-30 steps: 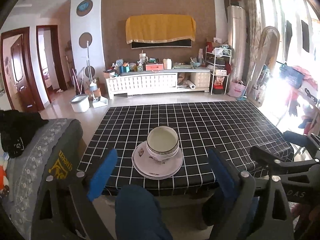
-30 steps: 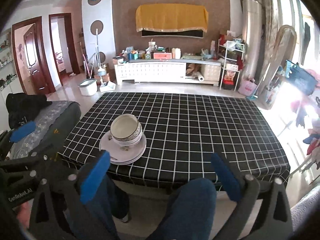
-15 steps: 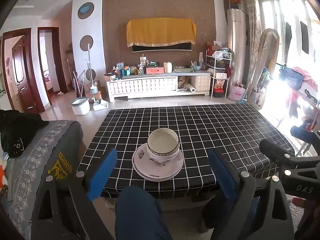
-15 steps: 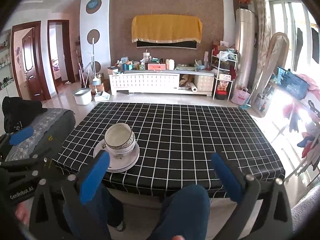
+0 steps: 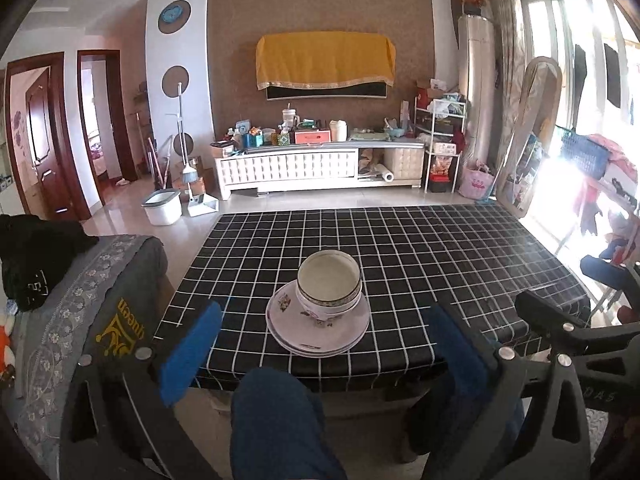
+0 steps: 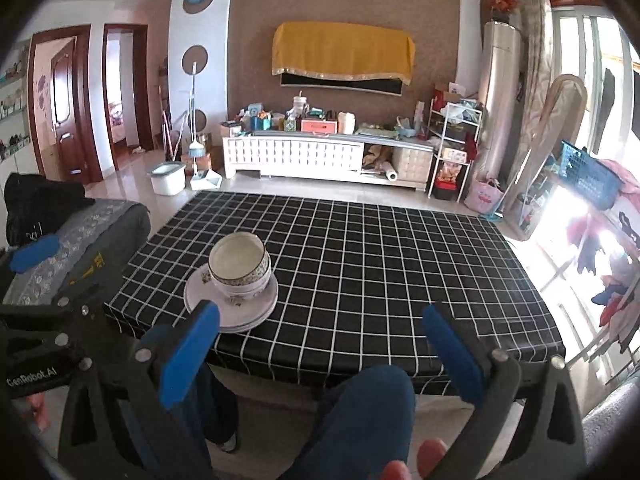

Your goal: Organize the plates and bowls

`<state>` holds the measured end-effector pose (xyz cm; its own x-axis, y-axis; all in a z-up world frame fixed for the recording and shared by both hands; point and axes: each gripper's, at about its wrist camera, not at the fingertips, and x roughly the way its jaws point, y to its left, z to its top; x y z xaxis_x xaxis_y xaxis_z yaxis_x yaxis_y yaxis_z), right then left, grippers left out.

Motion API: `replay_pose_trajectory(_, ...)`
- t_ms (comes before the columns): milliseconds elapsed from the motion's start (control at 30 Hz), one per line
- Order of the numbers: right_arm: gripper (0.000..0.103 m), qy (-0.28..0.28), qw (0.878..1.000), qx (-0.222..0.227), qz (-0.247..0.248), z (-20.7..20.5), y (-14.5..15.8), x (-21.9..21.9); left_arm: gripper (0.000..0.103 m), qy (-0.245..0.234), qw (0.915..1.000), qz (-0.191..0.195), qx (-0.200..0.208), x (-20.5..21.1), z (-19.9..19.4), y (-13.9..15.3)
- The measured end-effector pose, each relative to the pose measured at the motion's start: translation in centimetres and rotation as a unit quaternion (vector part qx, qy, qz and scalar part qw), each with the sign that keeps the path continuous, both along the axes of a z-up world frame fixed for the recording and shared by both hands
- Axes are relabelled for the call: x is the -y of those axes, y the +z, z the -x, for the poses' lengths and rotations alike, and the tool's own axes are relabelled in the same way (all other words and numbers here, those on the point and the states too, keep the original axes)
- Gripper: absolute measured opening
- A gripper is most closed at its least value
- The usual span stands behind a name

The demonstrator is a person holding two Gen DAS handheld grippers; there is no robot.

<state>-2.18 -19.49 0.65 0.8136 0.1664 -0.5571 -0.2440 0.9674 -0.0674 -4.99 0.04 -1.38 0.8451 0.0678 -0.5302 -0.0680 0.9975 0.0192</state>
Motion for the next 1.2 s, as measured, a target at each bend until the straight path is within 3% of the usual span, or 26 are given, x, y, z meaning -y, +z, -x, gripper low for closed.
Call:
replay_pose_trajectory(900,0.103,-0.003,1.000,0.003,0.003,0.20,-0.19,-0.16,0.102,-0.013,0.9999,-0.006,-0.001,0.59,0.61,-0.40)
replay_pose_trajectory(1200,0.103,-0.003,1.000,0.007,0.000,0.52,0.02,-0.15,0.102,-0.004,0.9997,0.023,-0.007,-0.26,0.22,-0.81)
